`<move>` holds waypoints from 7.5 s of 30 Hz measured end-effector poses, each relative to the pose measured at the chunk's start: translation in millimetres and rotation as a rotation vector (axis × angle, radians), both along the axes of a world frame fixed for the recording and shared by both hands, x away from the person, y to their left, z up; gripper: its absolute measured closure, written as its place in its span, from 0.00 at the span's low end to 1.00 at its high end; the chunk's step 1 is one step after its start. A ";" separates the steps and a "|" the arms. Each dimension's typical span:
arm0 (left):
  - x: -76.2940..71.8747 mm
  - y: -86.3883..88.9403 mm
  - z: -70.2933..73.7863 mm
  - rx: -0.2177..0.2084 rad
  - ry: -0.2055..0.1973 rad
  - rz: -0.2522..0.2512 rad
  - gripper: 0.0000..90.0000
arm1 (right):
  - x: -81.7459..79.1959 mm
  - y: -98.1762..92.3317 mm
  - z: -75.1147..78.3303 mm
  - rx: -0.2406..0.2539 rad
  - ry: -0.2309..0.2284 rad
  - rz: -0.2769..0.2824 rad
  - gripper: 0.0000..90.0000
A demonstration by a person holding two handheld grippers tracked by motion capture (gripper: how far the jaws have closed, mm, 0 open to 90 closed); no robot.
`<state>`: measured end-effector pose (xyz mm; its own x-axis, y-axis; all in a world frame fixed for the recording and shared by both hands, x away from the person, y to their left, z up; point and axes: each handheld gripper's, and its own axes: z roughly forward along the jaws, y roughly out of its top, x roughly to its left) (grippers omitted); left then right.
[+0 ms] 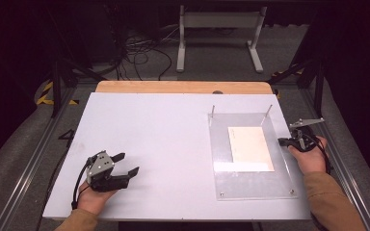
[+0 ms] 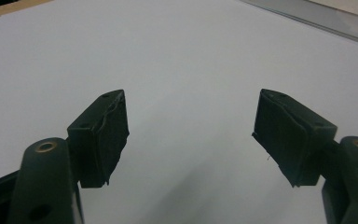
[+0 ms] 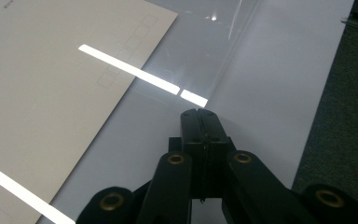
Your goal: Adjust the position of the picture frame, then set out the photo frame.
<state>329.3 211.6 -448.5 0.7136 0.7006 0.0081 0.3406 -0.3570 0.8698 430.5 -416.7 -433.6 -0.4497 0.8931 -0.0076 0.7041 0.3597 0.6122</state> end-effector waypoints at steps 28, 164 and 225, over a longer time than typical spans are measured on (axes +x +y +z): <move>-0.1 -0.3 0.8 -0.002 -0.002 -0.003 0.29 | -14.0 118.0 -4.4 0.085 0.039 0.251 1.00; -13.2 8.0 0.0 -0.033 0.017 0.007 0.27 | 110.3 201.6 -6.5 0.327 -0.217 0.037 0.95; -24.6 -58.5 17.1 0.058 -0.350 -0.217 0.58 | 118.3 199.0 -9.6 0.401 -0.176 -0.005 0.94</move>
<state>304.7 153.1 -431.4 0.7916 0.5258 0.3114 -0.0607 -0.4394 0.8962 548.8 -217.8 -443.2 -0.4683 0.8433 0.2638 0.5775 0.0661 0.8137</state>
